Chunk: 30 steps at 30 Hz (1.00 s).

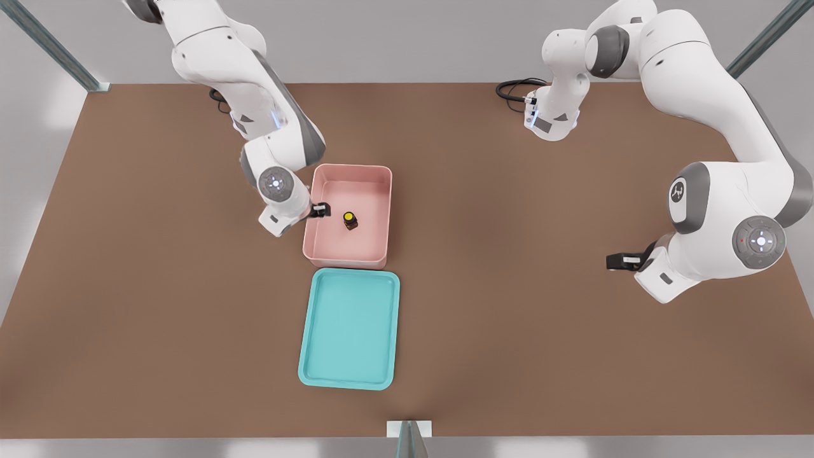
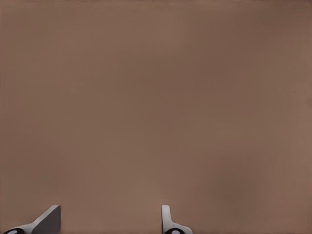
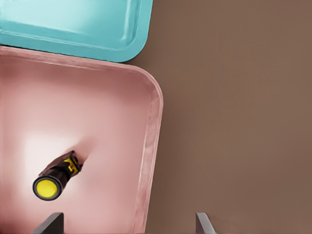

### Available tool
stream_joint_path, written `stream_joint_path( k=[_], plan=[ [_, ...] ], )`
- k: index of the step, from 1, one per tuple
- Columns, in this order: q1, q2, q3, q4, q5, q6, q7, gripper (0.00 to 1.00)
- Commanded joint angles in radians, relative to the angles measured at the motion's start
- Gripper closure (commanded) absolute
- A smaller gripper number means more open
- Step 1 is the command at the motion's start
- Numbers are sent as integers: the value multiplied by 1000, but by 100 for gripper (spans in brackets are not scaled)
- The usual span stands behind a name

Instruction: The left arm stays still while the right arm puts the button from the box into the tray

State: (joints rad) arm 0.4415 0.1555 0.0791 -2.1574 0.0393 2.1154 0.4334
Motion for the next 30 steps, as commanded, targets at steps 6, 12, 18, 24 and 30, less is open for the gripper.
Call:
stream_joint_path(
  k=[6, 12, 18, 24, 30],
  plan=[
    [167, 78, 1, -9, 2, 325, 915, 0],
    [184, 162, -2, -10, -13, 414, 924, 0],
    [178, 170, -5, -85, -16, 555, 921, 0],
    [195, 187, -4, -91, -9, 574, 929, 0],
    [195, 157, 1, -159, -9, 564, 923, 0]
  ],
)
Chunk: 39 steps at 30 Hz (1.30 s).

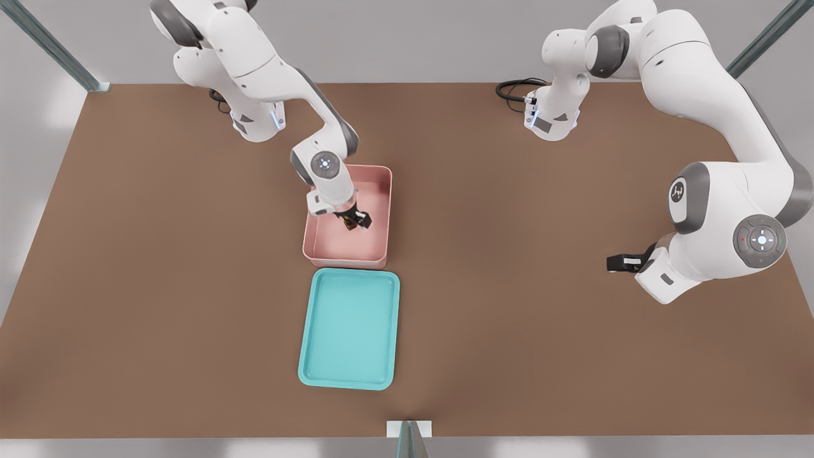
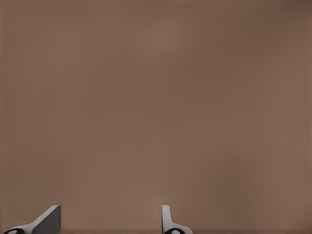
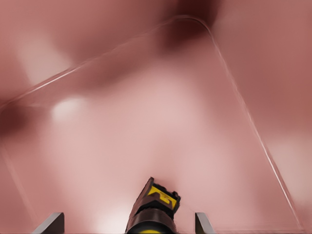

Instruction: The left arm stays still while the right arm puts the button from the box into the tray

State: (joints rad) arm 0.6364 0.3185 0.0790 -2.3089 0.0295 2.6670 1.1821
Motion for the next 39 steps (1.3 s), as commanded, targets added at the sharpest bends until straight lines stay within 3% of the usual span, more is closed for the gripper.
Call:
stream_joint_path(
  k=[1, 5, 8, 9, 11, 14, 17, 21, 23, 26, 29, 34, 37, 39],
  plan=[
    [0, -6, 5, -14, 1, 13, 175, 0],
    [0, -6, 21, -14, 1, 11, 182, 0],
    [-1, -6, 21, -14, 1, 11, 182, 17],
    [-1, -6, 21, -15, 1, 11, 179, 6],
    [-4, -9, 21, -23, 1, 10, 171, 0],
    [-12, -16, 21, -32, -5, 10, 168, 0],
    [-17, -16, 21, -34, -5, 10, 179, 23],
    [-18, -15, 21, -34, -5, 11, 179, 30],
    [-18, -13, 21, -34, -5, 11, 179, 44],
    [-18, -15, 21, -32, -5, 11, 180, 56],
    [-18, -36, 19, -32, -5, -12, 185, 58],
    [-18, -190, 10, 9, -2, -208, 183, 58],
    [-55, -193, 4, 164, 0, -349, 182, 58],
    [-107, -125, 4, 339, -8, -452, 172, 58]
  ],
)
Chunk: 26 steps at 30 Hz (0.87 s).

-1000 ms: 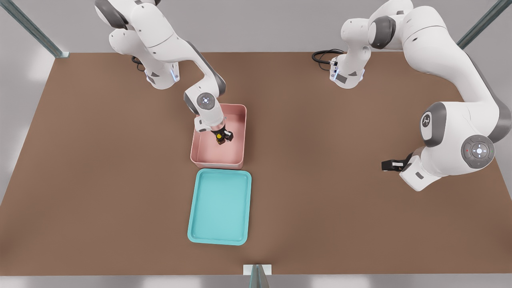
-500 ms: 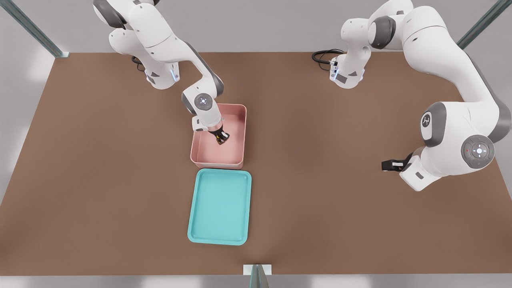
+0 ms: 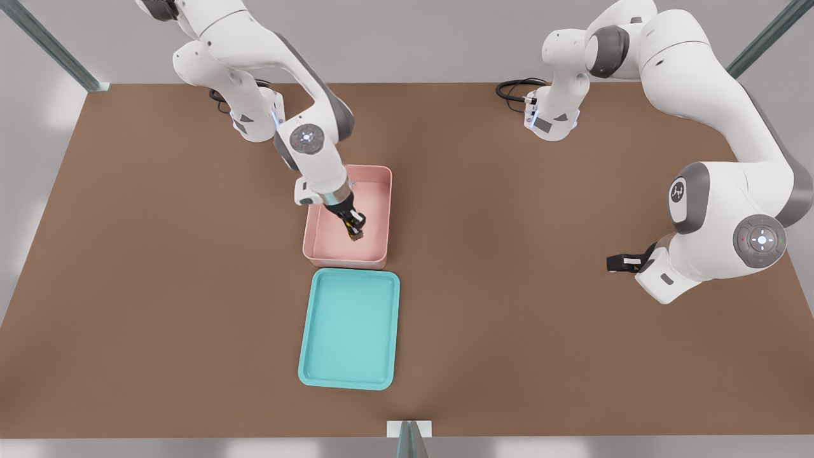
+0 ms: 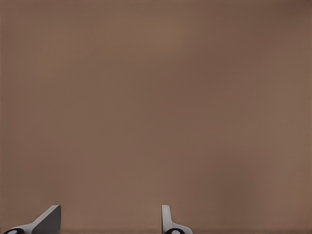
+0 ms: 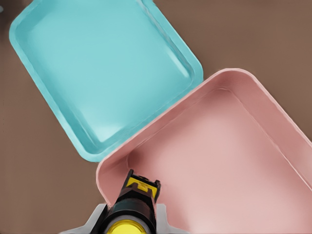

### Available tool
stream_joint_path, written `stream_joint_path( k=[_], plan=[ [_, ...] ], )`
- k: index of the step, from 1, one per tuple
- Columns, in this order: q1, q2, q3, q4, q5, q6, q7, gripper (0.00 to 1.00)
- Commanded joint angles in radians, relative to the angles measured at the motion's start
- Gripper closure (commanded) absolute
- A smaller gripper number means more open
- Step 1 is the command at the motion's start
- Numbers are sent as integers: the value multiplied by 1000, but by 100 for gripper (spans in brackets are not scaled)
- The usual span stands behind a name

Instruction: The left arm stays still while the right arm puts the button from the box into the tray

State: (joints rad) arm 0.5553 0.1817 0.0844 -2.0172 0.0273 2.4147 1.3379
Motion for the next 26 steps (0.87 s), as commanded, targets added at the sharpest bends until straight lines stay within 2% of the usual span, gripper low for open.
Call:
stream_joint_path(
  k=[1, 6, 8, 13, 14, 15, 17, 18, 19, 20, 21, 22, 23, 24, 26],
  plan=[
    [-35, 53, 0, 121, -6, -241, 18, 58],
    [-100, 377, -3, 592, -44, -451, 27, 57],
    [-113, 513, -3, 755, -47, -456, 27, 58],
    [-155, 693, -9, 931, -61, -439, 9, 57],
    [-156, 696, -6, 931, -61, -436, -6, 10],
    [-156, 694, -6, 930, -61, -437, -45, 0],
    [-158, 691, -6, 928, -61, -439, -49, 0],
    [-179, 650, 3, 911, -56, -445, -71, 0],
    [-222, 512, 5, 764, -49, -476, -195, 0],
    [-299, 343, 5, 585, -44, -486, -414, 0],
    [-383, 230, 5, 474, -24, -534, -707, 0],
    [-500, 116, 5, 425, -29, -690, -1078, 0],
    [-632, 30, 1, 399, -36, -825, -1301, 0],
    [-719, -13, -2, 380, -26, -839, -1430, 0],
    [-712, -5, 15, 391, -24, -845, -1424, 0]
  ],
)
